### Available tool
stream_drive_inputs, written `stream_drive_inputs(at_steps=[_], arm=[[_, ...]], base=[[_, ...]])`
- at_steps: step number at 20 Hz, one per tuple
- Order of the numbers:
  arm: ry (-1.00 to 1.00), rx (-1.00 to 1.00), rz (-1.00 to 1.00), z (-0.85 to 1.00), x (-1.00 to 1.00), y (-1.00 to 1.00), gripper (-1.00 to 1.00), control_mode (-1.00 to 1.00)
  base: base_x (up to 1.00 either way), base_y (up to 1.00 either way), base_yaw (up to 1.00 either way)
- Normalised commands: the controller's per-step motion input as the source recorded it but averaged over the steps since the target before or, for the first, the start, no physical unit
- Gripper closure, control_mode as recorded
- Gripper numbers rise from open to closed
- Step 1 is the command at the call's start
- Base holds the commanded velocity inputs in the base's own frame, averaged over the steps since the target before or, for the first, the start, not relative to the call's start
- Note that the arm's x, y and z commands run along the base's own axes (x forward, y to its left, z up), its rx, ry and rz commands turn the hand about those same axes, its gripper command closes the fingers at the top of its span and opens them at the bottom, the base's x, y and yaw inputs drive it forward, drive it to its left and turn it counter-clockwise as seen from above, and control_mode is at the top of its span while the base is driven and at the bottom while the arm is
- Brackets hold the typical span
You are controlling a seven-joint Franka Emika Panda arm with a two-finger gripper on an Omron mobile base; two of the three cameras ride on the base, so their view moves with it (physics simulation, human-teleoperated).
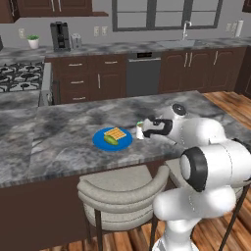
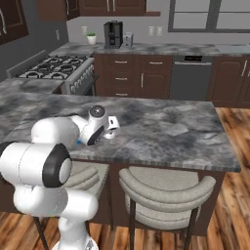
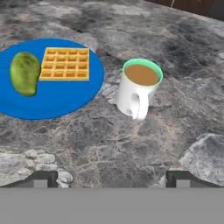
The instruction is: Pick up the brewed coffee from the coffee machine and place it next to the breakfast plate on the dining counter.
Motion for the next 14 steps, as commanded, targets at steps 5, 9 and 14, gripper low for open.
stream_drive_inputs(at_steps=[5, 9, 14], arm=[[-0.2, 0.0, 0.02, 1.0, -0.94, 0.03, -1.0, -1.0], [-0.25, 0.0, 0.06, 1.0, -0.69, 0.06, -1.0, -1.0], [-0.04, 0.0, 0.09, 1.0, -0.61, 0.0, -1.0, -1.0]], base=[[0.0, 0.0, 0.0], [0.0, 0.0, 0.0], [0.0, 0.0, 0.0]])
